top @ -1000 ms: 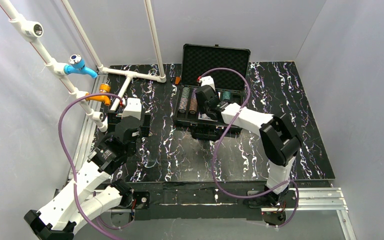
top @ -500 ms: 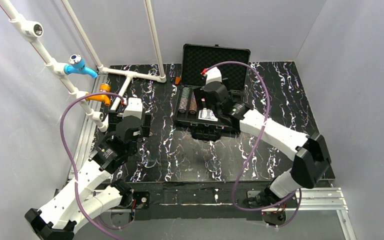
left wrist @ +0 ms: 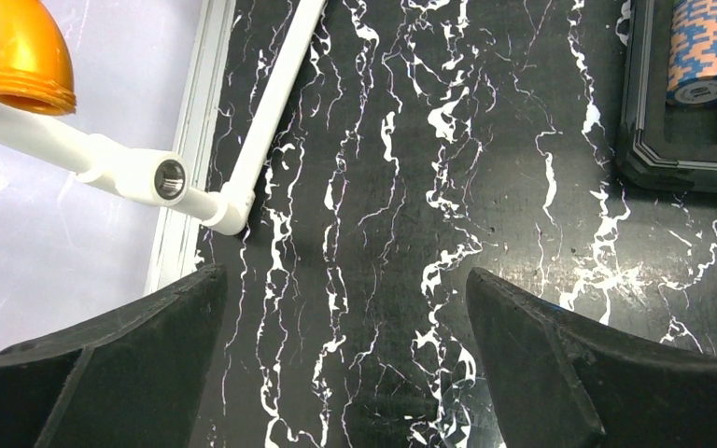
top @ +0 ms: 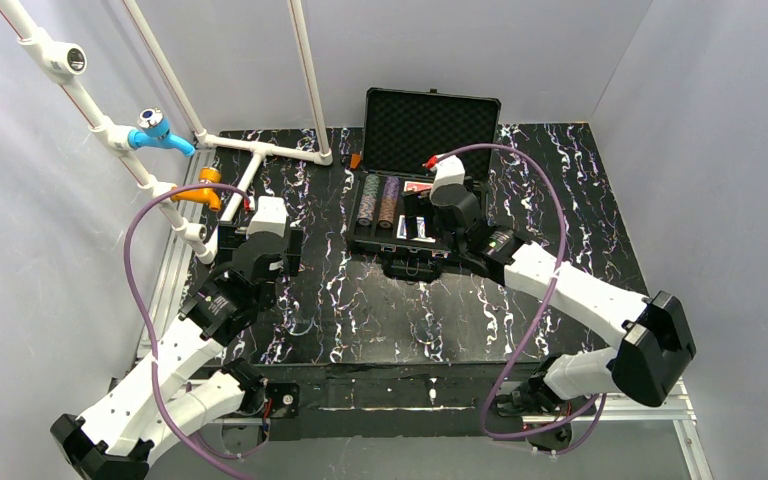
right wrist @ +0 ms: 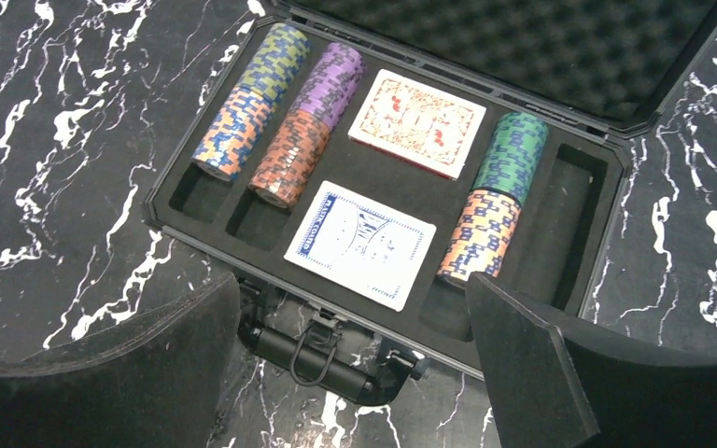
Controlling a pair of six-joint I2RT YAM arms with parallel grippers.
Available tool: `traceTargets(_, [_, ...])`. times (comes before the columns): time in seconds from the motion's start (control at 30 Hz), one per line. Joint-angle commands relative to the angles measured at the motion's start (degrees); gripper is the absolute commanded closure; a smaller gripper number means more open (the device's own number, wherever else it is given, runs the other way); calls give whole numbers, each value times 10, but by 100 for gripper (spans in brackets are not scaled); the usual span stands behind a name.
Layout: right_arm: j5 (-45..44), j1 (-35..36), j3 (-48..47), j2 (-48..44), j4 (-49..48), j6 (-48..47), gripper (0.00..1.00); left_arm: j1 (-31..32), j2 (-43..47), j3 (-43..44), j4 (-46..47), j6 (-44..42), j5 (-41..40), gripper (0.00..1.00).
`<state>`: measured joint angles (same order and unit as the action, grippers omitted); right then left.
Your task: Pack up texas hold em set
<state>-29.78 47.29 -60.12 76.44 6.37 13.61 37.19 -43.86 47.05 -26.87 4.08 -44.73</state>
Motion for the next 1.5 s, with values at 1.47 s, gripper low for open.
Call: traceTargets(1.47, [155, 2, 120, -101, 76, 132, 2, -76, -188, -103, -128, 426, 299, 5])
